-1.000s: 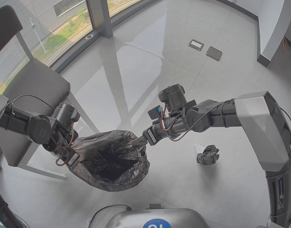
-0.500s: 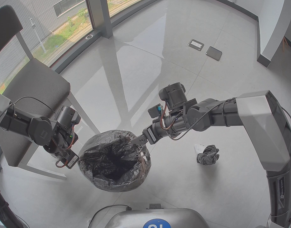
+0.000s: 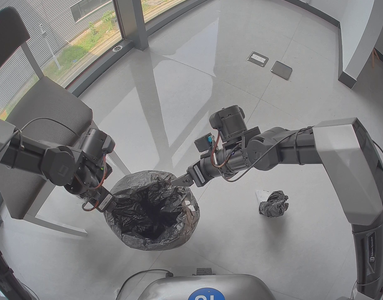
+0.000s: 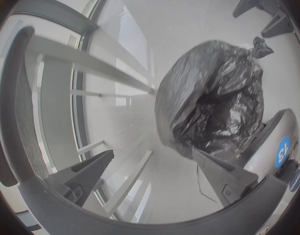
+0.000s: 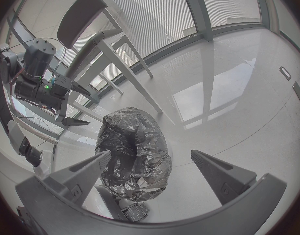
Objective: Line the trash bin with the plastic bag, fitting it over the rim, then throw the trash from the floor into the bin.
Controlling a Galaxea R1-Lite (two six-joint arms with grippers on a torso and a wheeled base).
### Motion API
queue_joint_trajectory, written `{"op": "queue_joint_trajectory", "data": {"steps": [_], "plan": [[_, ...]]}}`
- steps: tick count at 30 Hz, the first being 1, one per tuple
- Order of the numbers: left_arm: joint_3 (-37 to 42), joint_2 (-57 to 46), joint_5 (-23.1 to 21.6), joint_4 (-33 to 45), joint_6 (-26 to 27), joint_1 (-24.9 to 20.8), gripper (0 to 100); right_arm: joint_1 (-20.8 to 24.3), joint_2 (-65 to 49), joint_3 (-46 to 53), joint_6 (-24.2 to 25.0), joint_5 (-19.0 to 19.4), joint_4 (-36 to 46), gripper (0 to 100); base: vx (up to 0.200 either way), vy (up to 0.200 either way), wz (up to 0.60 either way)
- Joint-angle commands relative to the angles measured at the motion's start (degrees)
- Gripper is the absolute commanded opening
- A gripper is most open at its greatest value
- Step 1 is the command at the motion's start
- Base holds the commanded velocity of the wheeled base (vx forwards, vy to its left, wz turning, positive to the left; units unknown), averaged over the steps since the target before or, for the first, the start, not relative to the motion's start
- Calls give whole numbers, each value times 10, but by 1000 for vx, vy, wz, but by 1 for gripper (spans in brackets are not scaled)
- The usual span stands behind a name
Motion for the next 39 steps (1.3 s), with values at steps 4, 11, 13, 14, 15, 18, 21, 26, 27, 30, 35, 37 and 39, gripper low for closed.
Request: {"op": "queue_joint_trajectory", "data": {"steps": [4,11,13,14,15,18,21,26,27,30,35,37,39], "plan": [[-24,7,-8,-8,-4,-33,100,1,-13,-5,-34,-1,-3,100,0,0,0],[6,-42,-92,-43,-5,-28,100,9,9,-30,-233,3,-35,100,0,0,0],[22,-50,-98,-76,-4,-27,100,21,24,-54,-244,3,-37,100,0,0,0],[28,-54,-98,-90,-3,-28,100,24,34,-69,-251,3,-33,100,0,0,0],[31,-59,-99,-100,-3,-28,100,29,42,-72,-255,4,-31,100,0,0,0],[35,-70,-100,-103,-3,-28,100,46,66,-72,-268,4,-28,100,0,0,0],[45,-86,-100,-104,-2,-25,100,59,78,-72,-276,4,-21,100,0,0,0],[61,-111,-100,-104,-1,-16,100,69,100,-72,-282,3,-17,100,0,0,0],[64,-115,-100,-104,-1,-16,100,69,103,-72,-286,3,-13,100,0,0,0],[70,-131,-100,-104,-1,-15,100,70,117,-72,-293,3,19,100,0,0,0],[80,-144,-122,-107,-1,-18,100,64,117,-72,-290,3,63,100,0,0,0],[87,-139,-150,-108,0,-20,100,56,106,-72,-287,3,66,100,0,0,0],[90,-127,-161,-114,2,-25,100,45,78,-72,-283,3,69,100,0,0,0]]}}
